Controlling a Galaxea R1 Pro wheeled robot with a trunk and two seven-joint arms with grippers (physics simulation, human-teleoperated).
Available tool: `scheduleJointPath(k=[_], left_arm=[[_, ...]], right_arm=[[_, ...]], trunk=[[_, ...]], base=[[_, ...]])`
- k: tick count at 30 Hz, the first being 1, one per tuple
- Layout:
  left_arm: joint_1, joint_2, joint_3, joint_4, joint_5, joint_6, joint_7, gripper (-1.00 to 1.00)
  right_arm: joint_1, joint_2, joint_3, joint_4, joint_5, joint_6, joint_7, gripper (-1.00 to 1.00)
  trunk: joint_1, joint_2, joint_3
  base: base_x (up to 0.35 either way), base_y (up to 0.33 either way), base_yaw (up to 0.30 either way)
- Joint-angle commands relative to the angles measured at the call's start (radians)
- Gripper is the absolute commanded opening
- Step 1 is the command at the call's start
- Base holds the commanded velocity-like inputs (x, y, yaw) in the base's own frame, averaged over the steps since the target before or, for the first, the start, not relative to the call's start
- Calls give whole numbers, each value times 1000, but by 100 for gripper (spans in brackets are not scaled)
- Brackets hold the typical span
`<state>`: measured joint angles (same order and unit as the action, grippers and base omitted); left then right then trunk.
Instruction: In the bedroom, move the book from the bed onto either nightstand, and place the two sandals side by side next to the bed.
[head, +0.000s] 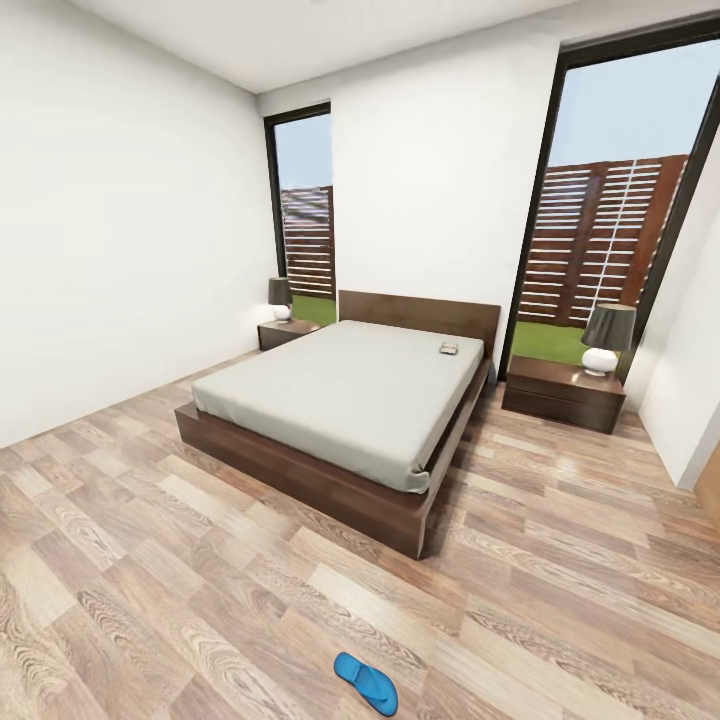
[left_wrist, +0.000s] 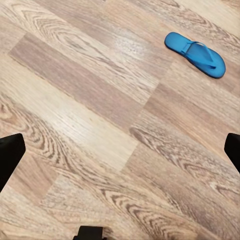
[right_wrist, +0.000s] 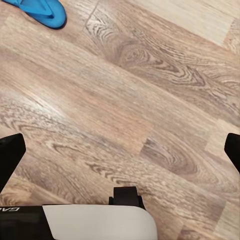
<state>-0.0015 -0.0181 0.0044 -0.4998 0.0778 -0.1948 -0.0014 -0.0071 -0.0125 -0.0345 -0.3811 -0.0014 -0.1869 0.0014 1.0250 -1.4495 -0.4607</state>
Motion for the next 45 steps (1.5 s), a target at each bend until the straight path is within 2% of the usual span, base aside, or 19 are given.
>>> scheduleJointPath(k=[1, 11, 32, 45], left_arm=[[0, 0, 0, 0, 8, -2, 0, 100], [0, 0, 0, 0, 8, -2, 0, 100], [0, 0, -1, 0, 7, -2, 1, 100], [0, 0, 0, 0, 7, -2, 2, 100]], right_arm=[[-1, 0, -2, 1, 0, -3, 0, 100], [0, 0, -2, 1, 0, -4, 0, 100], [0, 0, -2, 1, 0, -3, 0, 100], [0, 0, -2, 1, 0, -3, 0, 100]], trunk=[[0, -1, -1], [0, -1, -1], [0, -1, -1], [0, -1, -1]], base=[[0, 0, 0], [0, 0, 84], [0, 0, 233], [0, 0, 34]])
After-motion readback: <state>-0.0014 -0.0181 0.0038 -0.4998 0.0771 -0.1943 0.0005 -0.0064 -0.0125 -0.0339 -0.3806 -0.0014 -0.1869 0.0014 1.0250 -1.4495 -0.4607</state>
